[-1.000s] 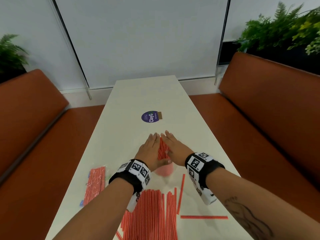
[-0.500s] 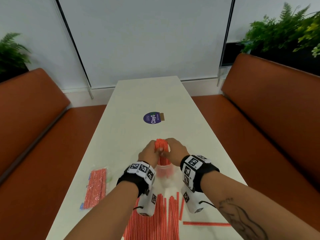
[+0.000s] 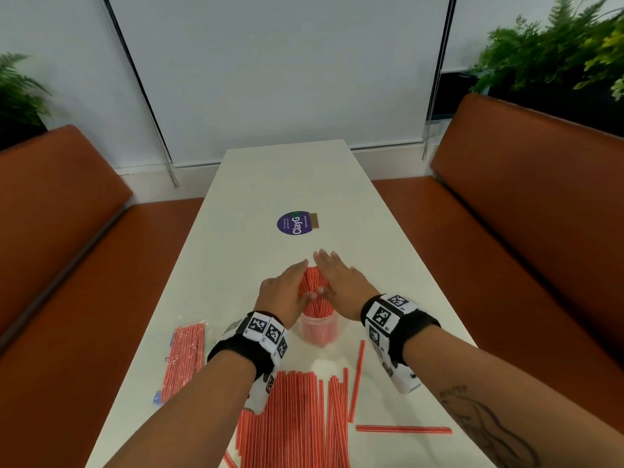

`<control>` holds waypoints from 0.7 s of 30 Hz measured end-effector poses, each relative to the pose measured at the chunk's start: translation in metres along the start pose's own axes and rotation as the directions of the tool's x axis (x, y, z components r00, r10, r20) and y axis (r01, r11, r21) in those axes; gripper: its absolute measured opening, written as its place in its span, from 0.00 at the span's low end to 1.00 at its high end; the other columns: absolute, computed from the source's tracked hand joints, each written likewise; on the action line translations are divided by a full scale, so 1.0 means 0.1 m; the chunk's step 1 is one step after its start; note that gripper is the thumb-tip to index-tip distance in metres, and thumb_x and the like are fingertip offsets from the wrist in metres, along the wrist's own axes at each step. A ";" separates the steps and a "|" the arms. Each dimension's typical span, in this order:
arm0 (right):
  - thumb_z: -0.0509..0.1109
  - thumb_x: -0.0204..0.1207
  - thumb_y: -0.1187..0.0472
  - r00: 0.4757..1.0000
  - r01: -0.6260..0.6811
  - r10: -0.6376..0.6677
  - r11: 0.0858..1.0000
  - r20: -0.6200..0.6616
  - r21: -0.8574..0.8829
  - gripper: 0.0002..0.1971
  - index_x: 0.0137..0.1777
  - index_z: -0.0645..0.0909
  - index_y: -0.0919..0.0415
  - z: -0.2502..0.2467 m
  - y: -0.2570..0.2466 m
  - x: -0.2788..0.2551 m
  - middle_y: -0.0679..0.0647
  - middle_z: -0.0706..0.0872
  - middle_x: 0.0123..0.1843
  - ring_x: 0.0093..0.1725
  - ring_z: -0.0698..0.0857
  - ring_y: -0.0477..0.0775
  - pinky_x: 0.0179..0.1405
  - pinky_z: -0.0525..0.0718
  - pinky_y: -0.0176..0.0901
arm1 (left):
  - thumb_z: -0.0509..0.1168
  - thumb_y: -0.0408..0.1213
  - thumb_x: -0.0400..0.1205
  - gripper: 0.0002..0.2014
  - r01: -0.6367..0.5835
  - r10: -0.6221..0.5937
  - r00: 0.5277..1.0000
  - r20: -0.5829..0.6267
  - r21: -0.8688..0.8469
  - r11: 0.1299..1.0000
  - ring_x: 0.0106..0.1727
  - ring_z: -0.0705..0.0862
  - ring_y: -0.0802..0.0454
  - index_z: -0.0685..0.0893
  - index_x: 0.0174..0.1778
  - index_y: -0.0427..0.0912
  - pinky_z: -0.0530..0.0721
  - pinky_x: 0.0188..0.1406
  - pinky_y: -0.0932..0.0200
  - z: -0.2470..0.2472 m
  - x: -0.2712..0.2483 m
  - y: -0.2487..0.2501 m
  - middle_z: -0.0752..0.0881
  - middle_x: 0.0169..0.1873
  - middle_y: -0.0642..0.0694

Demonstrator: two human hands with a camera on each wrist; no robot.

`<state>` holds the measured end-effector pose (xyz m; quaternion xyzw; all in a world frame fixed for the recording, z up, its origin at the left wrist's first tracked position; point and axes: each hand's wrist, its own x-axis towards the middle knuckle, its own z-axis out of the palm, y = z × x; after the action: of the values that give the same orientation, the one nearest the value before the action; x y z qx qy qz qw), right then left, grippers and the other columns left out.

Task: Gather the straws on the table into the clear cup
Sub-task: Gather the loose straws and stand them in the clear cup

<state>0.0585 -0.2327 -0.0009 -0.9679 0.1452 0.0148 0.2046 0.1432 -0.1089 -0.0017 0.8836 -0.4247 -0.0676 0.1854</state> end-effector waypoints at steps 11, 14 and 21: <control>0.60 0.83 0.57 0.897 -0.380 0.417 0.897 0.147 -0.225 0.17 0.63 0.82 0.68 -0.81 0.22 -0.84 0.59 0.87 0.63 0.55 0.85 0.57 0.49 0.81 0.43 | 0.61 0.42 0.82 0.10 0.038 -0.044 0.997 -0.058 -0.100 0.994 0.54 0.84 0.49 0.82 0.56 0.46 0.80 0.57 0.54 -0.38 -0.45 0.49 0.86 0.55 0.48; 0.66 0.79 0.55 0.798 -0.422 0.531 0.830 0.285 -0.364 0.15 0.47 0.86 0.67 -0.46 0.41 -1.03 0.59 0.90 0.58 0.40 0.83 0.54 0.29 0.74 0.37 | 0.62 0.44 0.82 0.12 0.061 -0.051 0.975 0.218 -0.037 0.997 0.55 0.85 0.47 0.84 0.54 0.41 0.82 0.58 0.52 -0.17 -0.62 0.73 0.87 0.52 0.46; 0.68 0.78 0.55 0.794 -0.574 0.597 0.799 0.119 -0.177 0.15 0.56 0.82 0.66 0.28 0.55 -1.29 0.59 0.86 0.58 0.55 0.87 0.58 0.48 0.82 0.42 | 0.64 0.42 0.81 0.13 0.072 -0.091 0.929 0.360 0.067 0.995 0.55 0.86 0.44 0.86 0.53 0.38 0.83 0.56 0.53 0.45 -0.84 0.91 0.88 0.54 0.43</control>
<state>-0.0800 -0.2341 -0.0363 -0.8816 0.4187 0.1691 0.1371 0.0116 -0.1078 -0.0110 0.8774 -0.4161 -0.2257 0.0775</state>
